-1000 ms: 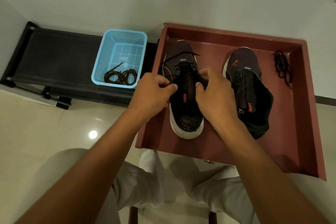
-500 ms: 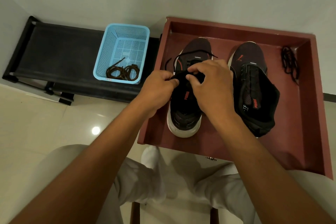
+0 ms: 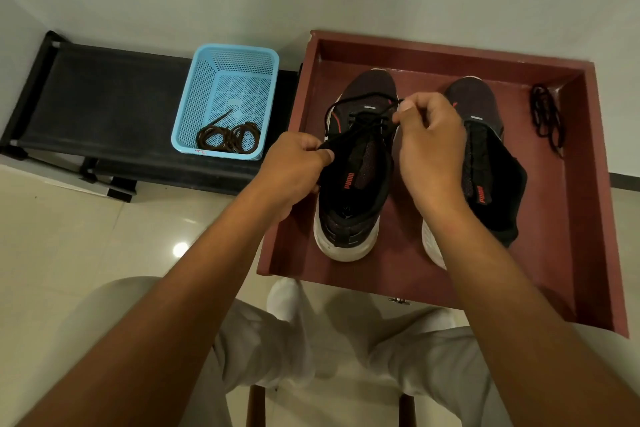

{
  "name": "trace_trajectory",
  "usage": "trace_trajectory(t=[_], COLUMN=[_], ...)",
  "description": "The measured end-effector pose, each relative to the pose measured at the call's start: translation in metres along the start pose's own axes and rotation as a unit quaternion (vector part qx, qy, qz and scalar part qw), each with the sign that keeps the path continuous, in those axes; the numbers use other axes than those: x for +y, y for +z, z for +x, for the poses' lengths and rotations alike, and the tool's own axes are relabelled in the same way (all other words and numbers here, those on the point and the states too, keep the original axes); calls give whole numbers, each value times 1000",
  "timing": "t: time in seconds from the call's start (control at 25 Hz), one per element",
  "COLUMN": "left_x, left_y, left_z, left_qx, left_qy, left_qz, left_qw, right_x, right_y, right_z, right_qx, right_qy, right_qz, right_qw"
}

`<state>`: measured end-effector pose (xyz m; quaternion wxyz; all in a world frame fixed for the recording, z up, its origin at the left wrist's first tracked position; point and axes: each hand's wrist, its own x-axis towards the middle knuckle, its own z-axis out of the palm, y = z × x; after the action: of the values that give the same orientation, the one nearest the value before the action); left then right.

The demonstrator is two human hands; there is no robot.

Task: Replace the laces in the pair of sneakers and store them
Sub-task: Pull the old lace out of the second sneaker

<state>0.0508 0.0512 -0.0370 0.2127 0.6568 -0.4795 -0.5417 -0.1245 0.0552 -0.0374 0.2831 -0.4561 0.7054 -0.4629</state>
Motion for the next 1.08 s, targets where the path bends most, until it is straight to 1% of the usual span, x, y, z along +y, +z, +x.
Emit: trace_trajectory(t=[0.04, 0.08, 0.12, 0.16, 0.24, 0.28, 0.32, 0.56, 0.64, 0.72, 0.8, 0.88, 0.92, 1.0, 1.08], left_x=[1, 1, 2, 3, 4, 4, 4, 3, 4, 4, 4, 4, 5, 6, 7], left_y=[0, 0, 0, 0, 0, 0, 0, 0, 0, 0, 0, 1, 0, 0, -1], left_z=[-1, -1, -2, -2, -2, -3, -3, -1, -1, -2, -1, -2, -2, -4, -4], left_qx=[0, 0, 0, -1, -1, -1, -1, 3, 5, 5, 6, 5, 4, 2, 3], left_qy=[0, -1, -1, 1, 6, 8, 10, 16, 17, 16, 13, 11, 11, 14, 17], left_qz=[1, 1, 2, 5, 13, 14, 13, 17, 18, 19, 16, 19, 23, 27, 29], left_qw=[1000, 1000, 1000, 1000, 1000, 1000, 1000, 1000, 1000, 1000, 1000, 1000, 1000, 1000, 999], right_x=[-2, -6, -8, -11, -11, -11, -9, 4, 5, 7, 7, 7, 5, 4, 3], right_y=[-3, -5, -7, -9, -7, -5, -2, 8, 8, 6, 1, -2, -2, 0, 4], right_z=[2, 2, 0, -2, -5, -7, -8, -11, -10, -8, -4, -2, -3, -6, -7], right_qx=[-1, -16, -38, -66, -124, -145, -154, -124, -119, -92, -60, -69, -87, -127, -142], right_qy=[32, 37, 17, -29, -137, -173, -188, -207, -199, -170, -116, -84, -94, -148, -187], right_qz=[29, 31, 6, -41, -165, -210, -232, -203, -194, -171, -113, -73, -81, -141, -196], right_qw=[999, 999, 999, 997, 969, 951, 942, 949, 953, 966, 985, 991, 989, 971, 952])
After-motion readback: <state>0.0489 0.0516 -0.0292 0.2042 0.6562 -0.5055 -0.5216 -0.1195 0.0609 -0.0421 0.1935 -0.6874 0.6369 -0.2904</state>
